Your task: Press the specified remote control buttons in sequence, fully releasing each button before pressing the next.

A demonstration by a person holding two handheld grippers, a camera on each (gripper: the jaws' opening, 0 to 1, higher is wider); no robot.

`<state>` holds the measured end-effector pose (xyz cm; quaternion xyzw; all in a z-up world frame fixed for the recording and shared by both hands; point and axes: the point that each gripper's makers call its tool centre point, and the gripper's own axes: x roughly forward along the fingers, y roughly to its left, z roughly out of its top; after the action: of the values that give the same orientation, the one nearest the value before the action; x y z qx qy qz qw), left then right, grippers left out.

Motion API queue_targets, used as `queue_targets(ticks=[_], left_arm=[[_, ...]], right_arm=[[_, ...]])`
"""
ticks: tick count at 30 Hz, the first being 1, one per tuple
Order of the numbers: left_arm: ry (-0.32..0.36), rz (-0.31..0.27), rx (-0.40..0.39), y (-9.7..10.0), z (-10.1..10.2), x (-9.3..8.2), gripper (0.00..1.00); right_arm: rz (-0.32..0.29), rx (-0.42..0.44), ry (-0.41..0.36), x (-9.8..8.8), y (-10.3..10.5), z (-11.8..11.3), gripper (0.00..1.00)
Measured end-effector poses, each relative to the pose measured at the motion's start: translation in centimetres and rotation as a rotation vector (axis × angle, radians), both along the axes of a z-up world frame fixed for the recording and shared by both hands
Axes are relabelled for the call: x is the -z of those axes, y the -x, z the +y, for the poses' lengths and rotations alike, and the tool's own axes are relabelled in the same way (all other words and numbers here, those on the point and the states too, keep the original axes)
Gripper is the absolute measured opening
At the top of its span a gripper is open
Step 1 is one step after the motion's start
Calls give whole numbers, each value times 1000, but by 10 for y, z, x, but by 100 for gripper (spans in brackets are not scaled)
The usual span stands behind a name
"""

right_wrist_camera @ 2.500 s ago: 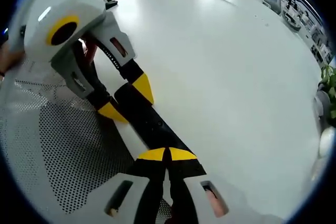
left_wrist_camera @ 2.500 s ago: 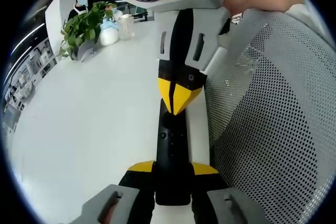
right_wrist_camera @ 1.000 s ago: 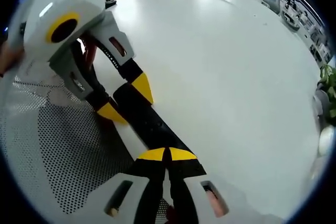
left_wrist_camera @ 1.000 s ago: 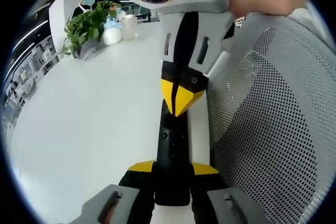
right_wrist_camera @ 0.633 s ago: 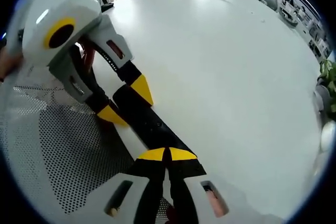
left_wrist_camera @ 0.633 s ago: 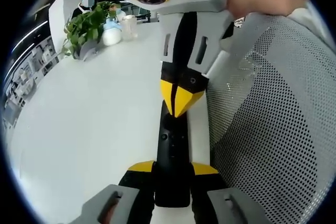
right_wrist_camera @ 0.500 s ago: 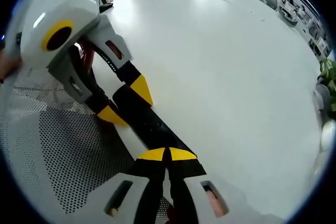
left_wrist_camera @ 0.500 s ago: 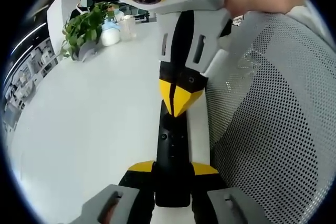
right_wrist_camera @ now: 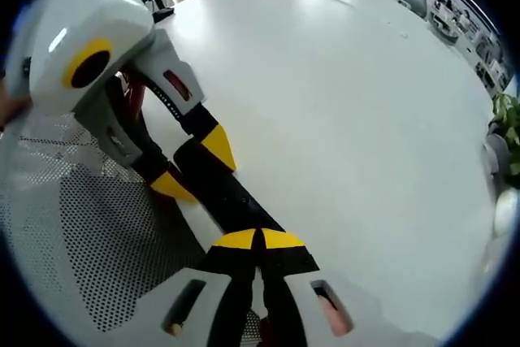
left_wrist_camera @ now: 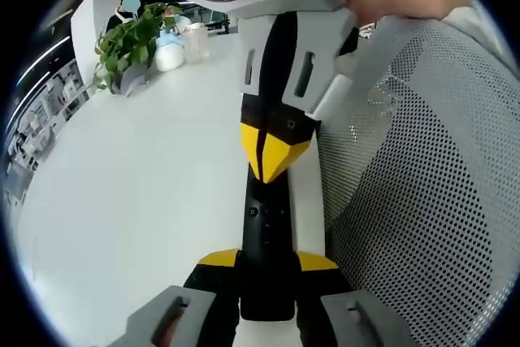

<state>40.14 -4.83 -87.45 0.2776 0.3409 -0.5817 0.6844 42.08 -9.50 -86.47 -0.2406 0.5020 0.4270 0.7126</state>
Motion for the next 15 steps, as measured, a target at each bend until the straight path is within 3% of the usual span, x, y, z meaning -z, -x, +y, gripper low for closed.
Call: queue_targets(ticks=[15], left_arm=[[-4,-1,5,0,0,0,25]], right_arm=[[-38,-31,-7,1,-1,9,0]])
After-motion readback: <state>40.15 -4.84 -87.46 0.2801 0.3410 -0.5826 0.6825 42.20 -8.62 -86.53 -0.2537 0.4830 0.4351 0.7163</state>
